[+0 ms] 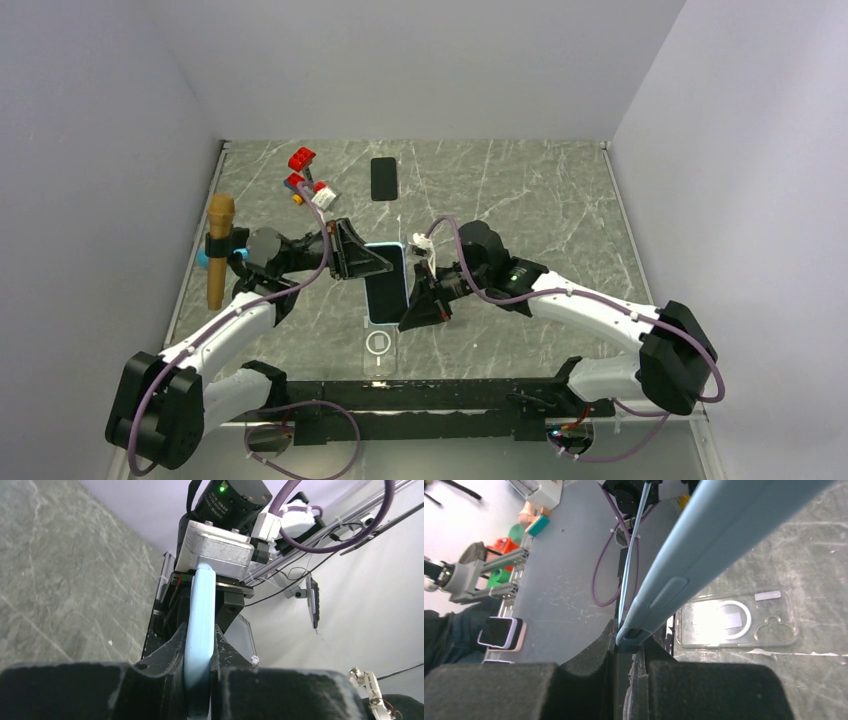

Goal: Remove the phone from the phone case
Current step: Remove the phone case from the phone.

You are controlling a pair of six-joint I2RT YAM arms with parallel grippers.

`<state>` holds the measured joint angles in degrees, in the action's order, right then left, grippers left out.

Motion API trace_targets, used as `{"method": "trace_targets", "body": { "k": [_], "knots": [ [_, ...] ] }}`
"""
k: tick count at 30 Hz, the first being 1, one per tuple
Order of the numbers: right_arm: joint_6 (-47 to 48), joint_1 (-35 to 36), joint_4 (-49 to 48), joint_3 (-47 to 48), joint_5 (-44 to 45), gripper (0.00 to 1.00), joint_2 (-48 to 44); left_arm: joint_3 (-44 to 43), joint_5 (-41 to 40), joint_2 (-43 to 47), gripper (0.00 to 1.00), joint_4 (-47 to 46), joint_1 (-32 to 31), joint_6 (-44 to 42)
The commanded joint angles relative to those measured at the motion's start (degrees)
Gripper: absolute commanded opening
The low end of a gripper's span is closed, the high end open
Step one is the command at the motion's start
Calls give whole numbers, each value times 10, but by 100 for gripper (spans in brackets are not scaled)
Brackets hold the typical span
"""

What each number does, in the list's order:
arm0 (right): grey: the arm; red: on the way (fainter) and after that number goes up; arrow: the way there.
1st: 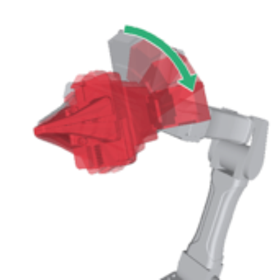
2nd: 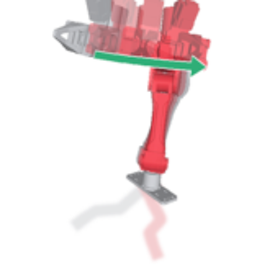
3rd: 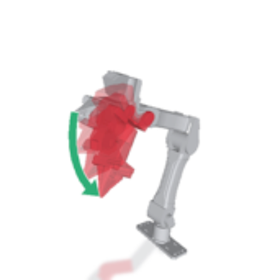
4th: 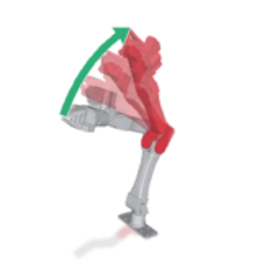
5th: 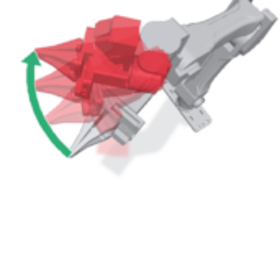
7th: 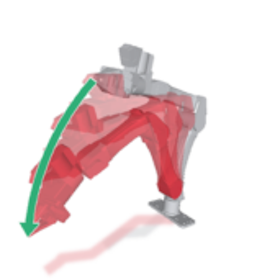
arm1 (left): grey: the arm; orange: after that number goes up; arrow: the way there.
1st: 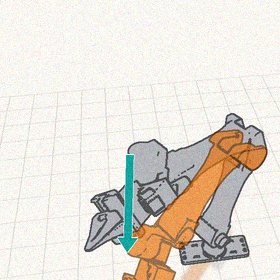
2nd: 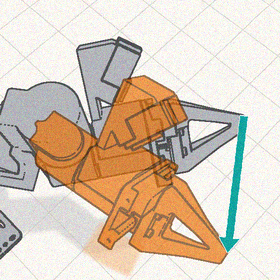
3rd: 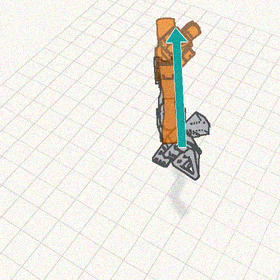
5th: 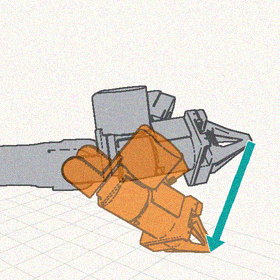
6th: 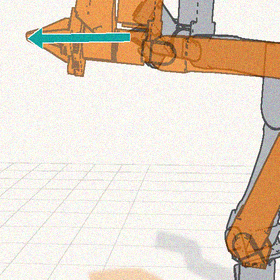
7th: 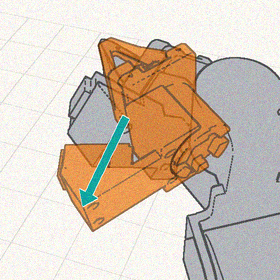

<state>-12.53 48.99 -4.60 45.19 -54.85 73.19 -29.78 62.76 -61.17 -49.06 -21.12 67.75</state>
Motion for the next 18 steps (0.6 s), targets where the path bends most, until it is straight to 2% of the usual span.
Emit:
{"method": "trace_targets", "body": {
  "k": [1, 7, 18],
  "knots": [
    [190, 27, -58, 92, 129, 0, -10, 9, -6, -3, 0, -109, -31, 193],
    [228, 33, -43, 145, 147, 0, -3, 8, -15, 15, 0, -45, -35, 158],
    [303, 80, 18, 249, 152, 0, 12, 20, -30, -27, 0, -131, -36, 220]
  ]
}}
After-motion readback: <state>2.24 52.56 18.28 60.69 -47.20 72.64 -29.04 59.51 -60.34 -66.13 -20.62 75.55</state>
